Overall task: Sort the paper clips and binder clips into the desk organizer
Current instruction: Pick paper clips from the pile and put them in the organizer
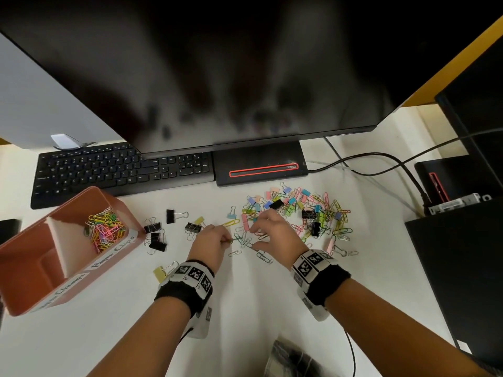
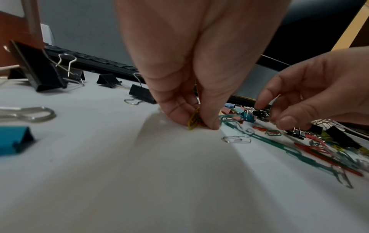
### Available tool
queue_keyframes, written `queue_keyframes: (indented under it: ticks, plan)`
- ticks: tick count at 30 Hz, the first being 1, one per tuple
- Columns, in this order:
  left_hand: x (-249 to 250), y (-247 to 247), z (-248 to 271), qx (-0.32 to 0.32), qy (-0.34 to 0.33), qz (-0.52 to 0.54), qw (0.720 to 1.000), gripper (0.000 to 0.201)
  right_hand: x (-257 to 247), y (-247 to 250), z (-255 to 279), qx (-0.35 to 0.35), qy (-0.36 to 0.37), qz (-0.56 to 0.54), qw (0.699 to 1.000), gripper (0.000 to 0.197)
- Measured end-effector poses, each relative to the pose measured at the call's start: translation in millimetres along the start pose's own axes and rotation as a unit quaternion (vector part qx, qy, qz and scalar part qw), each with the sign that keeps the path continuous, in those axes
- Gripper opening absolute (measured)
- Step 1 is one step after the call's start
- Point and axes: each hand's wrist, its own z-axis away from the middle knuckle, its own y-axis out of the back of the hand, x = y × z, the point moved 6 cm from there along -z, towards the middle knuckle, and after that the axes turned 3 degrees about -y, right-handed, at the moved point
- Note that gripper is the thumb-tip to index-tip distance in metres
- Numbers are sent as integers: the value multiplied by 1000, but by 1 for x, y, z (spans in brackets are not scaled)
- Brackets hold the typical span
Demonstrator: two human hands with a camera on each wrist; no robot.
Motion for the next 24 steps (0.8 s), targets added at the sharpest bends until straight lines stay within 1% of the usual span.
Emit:
queue_keyframes:
  ticks: [2,5,6,8,10,12,13,18,24]
  plan:
    - [1,0,-1,-5,3,2,1000,12,2,8,4,15,8,41,999,37]
    - [1,2,-1,-3,5,9,1000,13,8,7,7,-18,-18,86,996,56]
    - [0,2,-1,-4,8,15,1000,15,9,3,7,-28,-23,98,995,59]
    - [0,2,-2,-11,12,26,1000,15,9,-2,6,-31,-26,108,993,54]
    - [0,1,-4,-19,9,15,1000,11,7,-5,3,-23,-25,100,994,39]
    - [-1,0,-5,-21,7,0,1000,9,3,-9,0,-38,-27,99,994,26]
    - [-1,-1,-6,-21,5,-6,1000,8,1,-11,-1,-49,-30,100,993,23]
    - [0,0,-7,-23,-5,-26,999,6,-3,-11,-7,-56,-62,74,994,18]
    - [-1,0,-7,-26,4,-26,999,8,-5,-10,-7,-65,-63,86,992,16]
